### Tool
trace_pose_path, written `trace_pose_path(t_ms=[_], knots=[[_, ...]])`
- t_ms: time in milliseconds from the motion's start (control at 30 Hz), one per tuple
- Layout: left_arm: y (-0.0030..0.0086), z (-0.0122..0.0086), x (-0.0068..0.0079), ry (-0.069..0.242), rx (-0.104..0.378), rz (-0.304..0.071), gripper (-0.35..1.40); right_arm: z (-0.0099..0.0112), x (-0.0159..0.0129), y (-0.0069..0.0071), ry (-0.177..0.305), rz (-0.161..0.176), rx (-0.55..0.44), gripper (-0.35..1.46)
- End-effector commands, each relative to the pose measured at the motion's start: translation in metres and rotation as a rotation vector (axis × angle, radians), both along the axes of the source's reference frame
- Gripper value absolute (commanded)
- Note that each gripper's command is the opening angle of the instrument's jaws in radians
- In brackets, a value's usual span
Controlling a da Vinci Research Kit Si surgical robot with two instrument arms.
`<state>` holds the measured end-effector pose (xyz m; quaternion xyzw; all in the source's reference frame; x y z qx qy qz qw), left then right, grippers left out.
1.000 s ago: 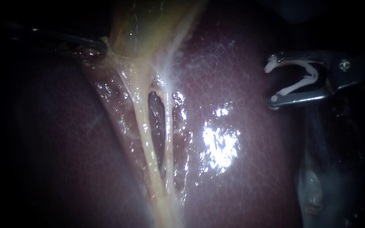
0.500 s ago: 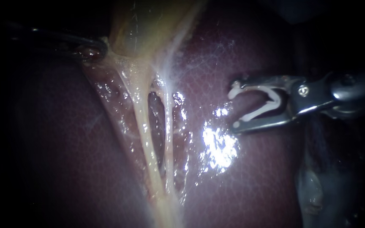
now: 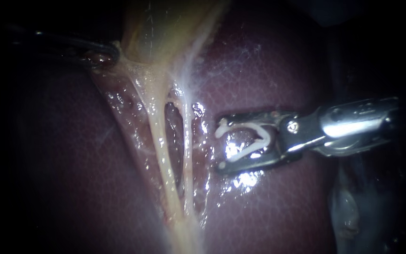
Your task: Clipping first clip left tube
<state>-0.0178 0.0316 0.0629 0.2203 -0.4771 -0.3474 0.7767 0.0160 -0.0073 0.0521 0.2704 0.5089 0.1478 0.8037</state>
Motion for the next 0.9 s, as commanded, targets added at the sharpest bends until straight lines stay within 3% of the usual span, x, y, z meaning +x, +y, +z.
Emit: trace_pose_path(t_ms=[33,267,667,900], knots=[[0.0,0.0,0.0,0.0,0.0,0.001,-0.35,0.0004,0.0005,-0.0005,0.002,-0.003,0.008,0.5],[0.0,0.0,0.0,0.0,0.0,0.001,-0.35,0.0026,0.0026,-0.0025,0.005,-0.013,0.044,0.5],[-0.0001,-0.0001,0.0,0.0,0.0,0.001,-0.35,0.0053,0.004,-0.004,0.004,-0.025,0.12,0.5],[-0.0002,-0.0004,0.0,0.0,0.0,0.001,-0.35,0.0083,0.0046,-0.0053,0.005,-0.029,0.17,0.5]])
